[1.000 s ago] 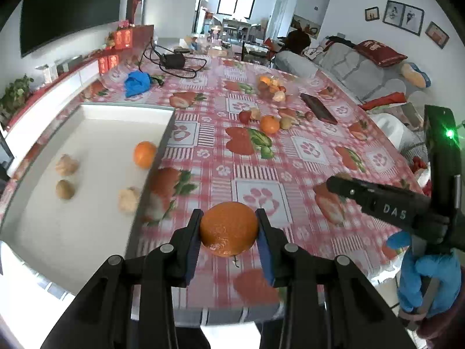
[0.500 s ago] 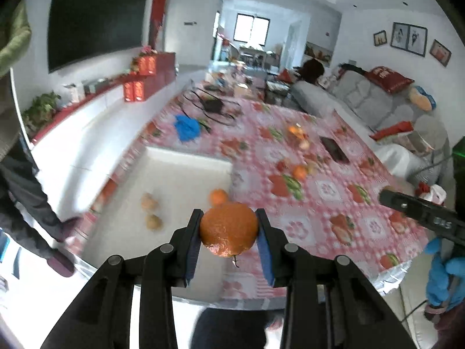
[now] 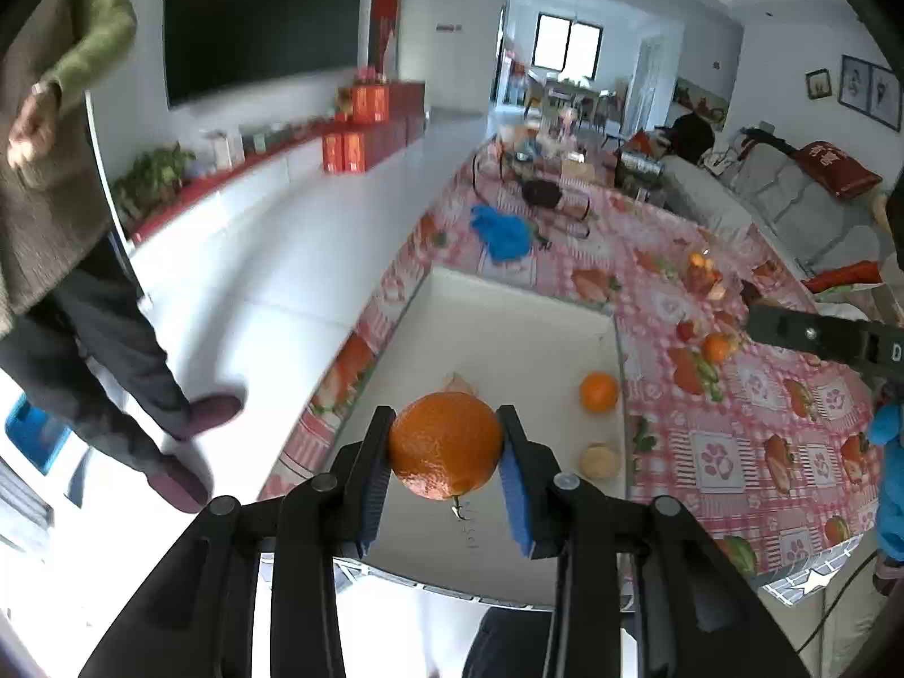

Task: Organize fruits
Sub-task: 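Carry the orange and kiwi over the white tray with both tools, then open both tools to drop the orange and kiwi into the tray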

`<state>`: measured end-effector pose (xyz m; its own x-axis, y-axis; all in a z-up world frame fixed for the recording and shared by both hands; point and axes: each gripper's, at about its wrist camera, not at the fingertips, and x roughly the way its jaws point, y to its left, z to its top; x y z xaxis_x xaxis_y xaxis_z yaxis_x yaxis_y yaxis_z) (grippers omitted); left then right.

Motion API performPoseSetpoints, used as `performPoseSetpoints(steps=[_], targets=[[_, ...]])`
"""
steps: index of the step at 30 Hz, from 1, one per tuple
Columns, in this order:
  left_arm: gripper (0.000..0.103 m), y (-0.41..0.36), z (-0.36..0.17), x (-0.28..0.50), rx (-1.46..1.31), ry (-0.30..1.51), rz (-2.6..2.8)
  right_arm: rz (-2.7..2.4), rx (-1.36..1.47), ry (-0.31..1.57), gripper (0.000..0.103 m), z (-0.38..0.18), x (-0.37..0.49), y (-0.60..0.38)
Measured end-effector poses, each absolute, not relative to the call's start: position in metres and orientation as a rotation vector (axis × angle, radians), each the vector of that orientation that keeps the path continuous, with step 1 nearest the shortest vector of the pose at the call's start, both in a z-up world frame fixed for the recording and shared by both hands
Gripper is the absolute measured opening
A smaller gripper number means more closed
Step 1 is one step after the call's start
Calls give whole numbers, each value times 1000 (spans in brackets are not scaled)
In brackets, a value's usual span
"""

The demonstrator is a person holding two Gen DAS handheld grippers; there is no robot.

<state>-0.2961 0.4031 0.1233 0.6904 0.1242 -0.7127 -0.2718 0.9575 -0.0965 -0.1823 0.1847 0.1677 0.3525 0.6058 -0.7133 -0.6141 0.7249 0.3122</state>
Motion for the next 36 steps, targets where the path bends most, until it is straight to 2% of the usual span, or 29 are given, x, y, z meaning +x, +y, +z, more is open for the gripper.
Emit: performPoseSetpoints(steps=[16, 24, 25, 26, 27, 28, 36], targets=[[39, 402, 74, -207, -177, 863, 189, 741, -77, 1101, 30, 79, -113, 252], [41, 399, 54, -181, -125, 900, 209, 755, -60, 1148, 30, 59, -95, 258], [49, 398, 53, -180, -121, 898, 210, 755, -55, 1149, 33, 59, -94, 257], [55, 397, 53, -179, -118, 898, 212, 754, -50, 1149, 54, 59, -93, 256], [67, 396, 54, -179, -112, 893, 220, 751, -40, 1146, 70, 60, -92, 252], [74, 394, 56, -178, -103, 882, 228, 743, -25, 1130, 94, 63, -91, 246], [76, 366, 84, -160, -73, 852, 175, 574, 9, 1004, 96, 84, -78, 163]])
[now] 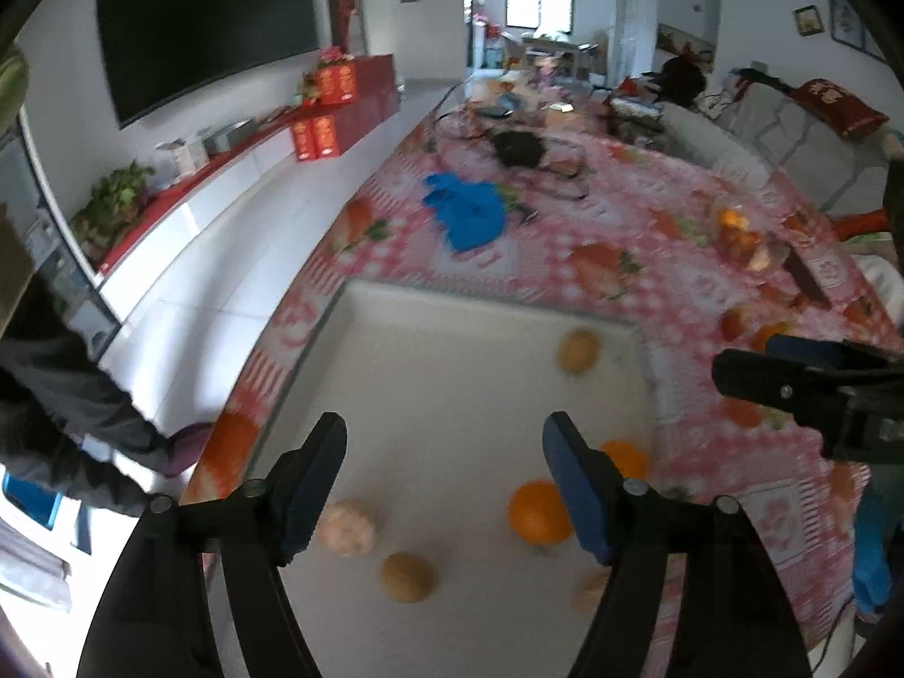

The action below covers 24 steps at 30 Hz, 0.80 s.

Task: Organize fruits
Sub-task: 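Open both tools to drop the orange and kiwi into the tray, then move both open tools back above the fruits on the tablecloth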

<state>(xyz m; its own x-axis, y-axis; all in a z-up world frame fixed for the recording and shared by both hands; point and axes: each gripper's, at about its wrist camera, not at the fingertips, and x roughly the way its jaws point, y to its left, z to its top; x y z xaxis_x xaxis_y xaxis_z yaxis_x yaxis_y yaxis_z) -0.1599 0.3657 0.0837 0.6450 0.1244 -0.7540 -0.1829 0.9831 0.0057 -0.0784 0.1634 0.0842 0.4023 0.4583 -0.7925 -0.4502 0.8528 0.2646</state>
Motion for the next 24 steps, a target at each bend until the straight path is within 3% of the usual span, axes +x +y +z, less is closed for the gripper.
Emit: performPoseSetpoints(steps=[8, 13, 24], targets=[[78, 274, 107, -107, 2, 870, 6, 203, 72, 964, 96, 76, -51, 22], [78, 216, 80, -57, 46, 947, -52, 98, 74, 1050, 96, 47, -46, -38], [78, 166, 19, 3, 134, 977, -49, 183, -44, 1062, 96, 19, -36, -36]])
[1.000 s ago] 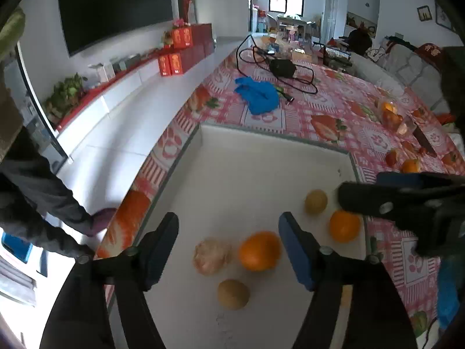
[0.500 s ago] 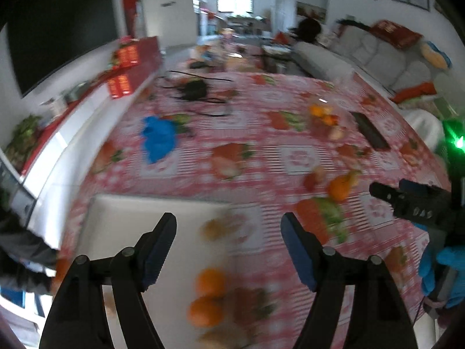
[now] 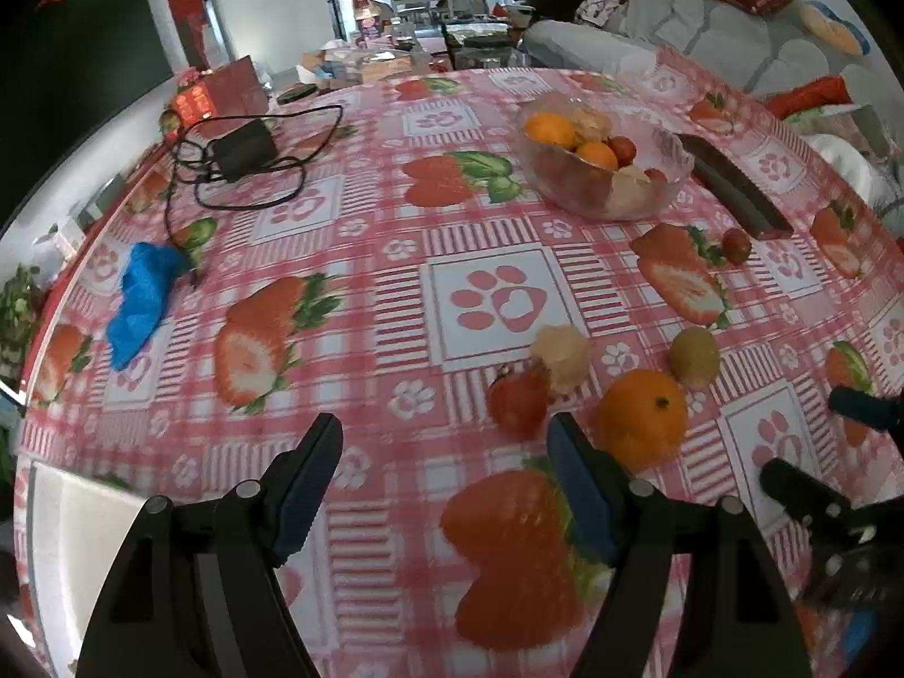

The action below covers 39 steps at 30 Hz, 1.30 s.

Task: Organize fruits
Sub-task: 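Move both open tools back above the fruits on the tablecloth, then grasp a small red tomato with the left tool while the right tool grasps a kiwi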

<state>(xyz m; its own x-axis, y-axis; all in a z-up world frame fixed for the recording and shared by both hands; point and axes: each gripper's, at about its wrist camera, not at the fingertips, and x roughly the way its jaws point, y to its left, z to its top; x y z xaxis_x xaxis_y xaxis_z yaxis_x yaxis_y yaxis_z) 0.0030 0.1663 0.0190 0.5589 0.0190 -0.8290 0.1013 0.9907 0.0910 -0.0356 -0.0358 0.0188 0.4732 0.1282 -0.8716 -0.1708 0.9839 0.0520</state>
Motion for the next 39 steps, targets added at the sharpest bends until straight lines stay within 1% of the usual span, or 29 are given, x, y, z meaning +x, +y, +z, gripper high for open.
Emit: performPoseSetpoints(steps=[8, 9, 10, 11, 12, 13, 14, 15, 16, 17, 18, 19, 20, 26, 32, 39], targets=[[77, 157, 8, 23, 138, 950, -49, 235, -99, 1018, 96, 13, -8, -6], [75, 157, 8, 24, 129, 948, -54, 243, -101, 1011, 96, 13, -5, -2], [67, 158, 8, 26, 119, 946, -60, 252, -103, 1004, 96, 13, -2, 1], [63, 159, 8, 26, 106, 943, -64, 253, -110, 997, 94, 13, 0, 5], [56, 160, 9, 28, 90, 947, -77, 255, -119, 989, 91, 12, 2, 8], [47, 160, 9, 28, 82, 948, -85, 257, -133, 974, 85, 13, 4, 12], [43, 161, 9, 28, 81, 946, -87, 262, -143, 961, 79, 13, 6, 15], [36, 160, 9, 28, 88, 943, -86, 266, -145, 955, 76, 14, 8, 18], [28, 160, 9, 27, 93, 940, -89, 263, -144, 947, 67, 15, 11, 20], [24, 160, 9, 26, 93, 938, -92, 259, -144, 943, 59, 15, 12, 21], [23, 160, 9, 25, 95, 938, -88, 253, -141, 939, 54, 16, 15, 21], [23, 161, 9, 23, 92, 937, -85, 250, -137, 935, 35, 16, 16, 22], [23, 163, 9, 21, 82, 937, -84, 253, -127, 933, 28, 17, 16, 21], [23, 180, 13, -9, 2, 960, -72, 289, -42, 951, 28, 22, -3, 6], [23, 185, 22, -68, -100, 958, -116, 315, 48, 981, 29, 32, -53, -20], [23, 177, 32, -136, -97, 933, -116, 292, 54, 974, 29, 41, -119, -32]])
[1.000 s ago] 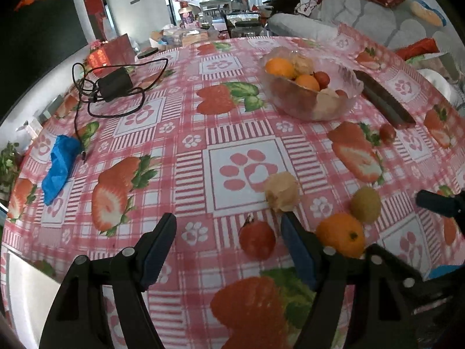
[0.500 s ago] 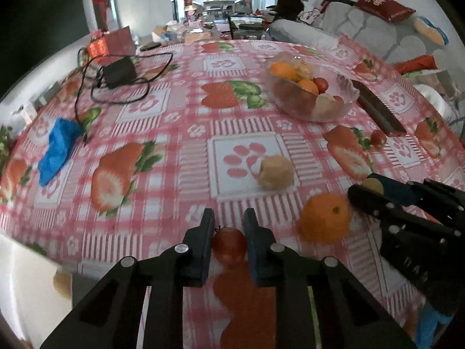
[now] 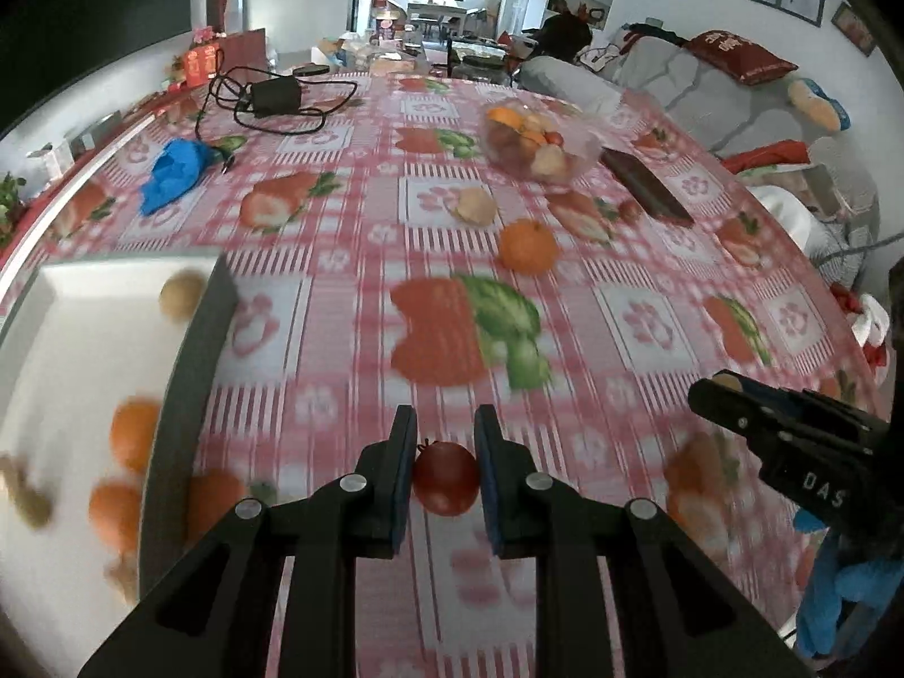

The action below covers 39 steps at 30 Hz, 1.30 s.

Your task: Organize fruits

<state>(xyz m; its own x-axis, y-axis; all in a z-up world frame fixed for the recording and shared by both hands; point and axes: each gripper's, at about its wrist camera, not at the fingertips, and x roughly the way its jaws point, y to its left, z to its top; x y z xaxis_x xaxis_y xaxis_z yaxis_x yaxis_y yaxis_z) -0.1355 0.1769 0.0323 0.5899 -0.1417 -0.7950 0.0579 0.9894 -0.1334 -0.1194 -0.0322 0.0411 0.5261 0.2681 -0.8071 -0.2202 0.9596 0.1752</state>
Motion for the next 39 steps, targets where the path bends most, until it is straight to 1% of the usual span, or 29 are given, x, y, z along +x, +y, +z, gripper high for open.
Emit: performPoseSetpoints(steps=[6, 12, 18, 39], targets=[[23, 168, 16, -160, -33, 905, -43, 192, -28, 909, 29, 33, -174, -24], [23, 163, 10, -168, 22, 856, -21, 139, -13, 894, 29, 24, -197, -26], [23, 159, 7, -172, 51, 821, -7, 117, -1, 867, 29, 19, -206, -26], [23, 164, 6, -171, 10, 821, -29, 104, -17, 840, 29, 17, -210, -24]])
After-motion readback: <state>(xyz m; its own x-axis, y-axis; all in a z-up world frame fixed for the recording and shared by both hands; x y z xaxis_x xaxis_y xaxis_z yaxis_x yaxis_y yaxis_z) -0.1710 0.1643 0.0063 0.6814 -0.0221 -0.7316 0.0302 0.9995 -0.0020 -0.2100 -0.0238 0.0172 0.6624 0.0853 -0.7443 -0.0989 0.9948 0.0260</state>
